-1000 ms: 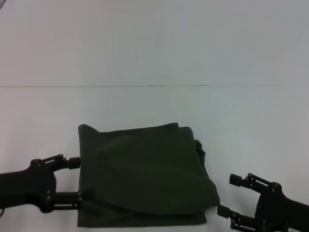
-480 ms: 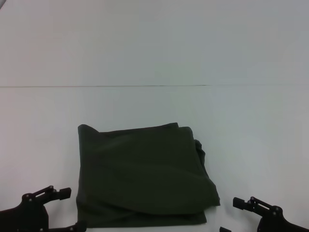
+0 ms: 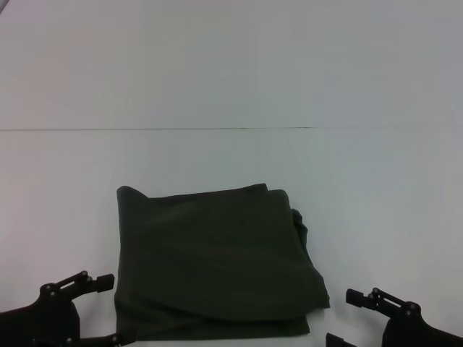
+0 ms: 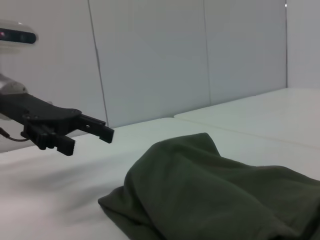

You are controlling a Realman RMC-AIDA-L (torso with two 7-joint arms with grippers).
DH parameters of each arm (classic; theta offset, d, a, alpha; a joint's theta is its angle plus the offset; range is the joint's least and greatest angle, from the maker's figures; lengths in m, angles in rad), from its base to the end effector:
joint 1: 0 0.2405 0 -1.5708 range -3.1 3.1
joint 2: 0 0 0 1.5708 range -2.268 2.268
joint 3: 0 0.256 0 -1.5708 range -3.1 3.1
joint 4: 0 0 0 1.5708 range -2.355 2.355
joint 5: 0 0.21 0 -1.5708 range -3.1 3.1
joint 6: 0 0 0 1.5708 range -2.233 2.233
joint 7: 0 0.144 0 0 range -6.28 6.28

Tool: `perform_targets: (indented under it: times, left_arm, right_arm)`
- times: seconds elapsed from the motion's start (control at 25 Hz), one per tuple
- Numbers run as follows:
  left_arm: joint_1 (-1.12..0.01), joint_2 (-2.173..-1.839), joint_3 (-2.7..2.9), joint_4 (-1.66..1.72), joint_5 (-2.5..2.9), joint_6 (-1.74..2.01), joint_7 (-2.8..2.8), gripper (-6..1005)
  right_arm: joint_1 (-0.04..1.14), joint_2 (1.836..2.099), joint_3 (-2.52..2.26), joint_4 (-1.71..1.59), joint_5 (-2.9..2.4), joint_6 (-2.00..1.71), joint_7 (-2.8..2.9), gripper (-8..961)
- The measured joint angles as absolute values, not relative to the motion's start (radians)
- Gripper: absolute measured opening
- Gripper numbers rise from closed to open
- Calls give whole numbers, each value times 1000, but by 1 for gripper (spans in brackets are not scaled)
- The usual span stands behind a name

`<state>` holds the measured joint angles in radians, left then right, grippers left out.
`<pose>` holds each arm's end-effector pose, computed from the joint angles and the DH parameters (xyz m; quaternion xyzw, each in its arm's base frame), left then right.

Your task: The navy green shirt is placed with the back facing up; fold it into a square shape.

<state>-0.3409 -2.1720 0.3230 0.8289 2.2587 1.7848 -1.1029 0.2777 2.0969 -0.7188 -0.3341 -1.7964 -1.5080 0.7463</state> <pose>-0.3202 0.2472 0.0176 -0.9370 -0.1864 -0.2262 0.1900 0.3279 0.2315 -0.0500 -0.9184 0.1694 0.2781 0.2247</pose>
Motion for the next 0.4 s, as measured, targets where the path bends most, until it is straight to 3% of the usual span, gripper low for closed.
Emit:
perform_targets:
  times: [0.4]
  left_arm:
    - [-345,-2172,329,820,2256,1778,-1092,946]
  right_arm:
    - [306,2098,-722,-321,-1798,-1514,740,838]
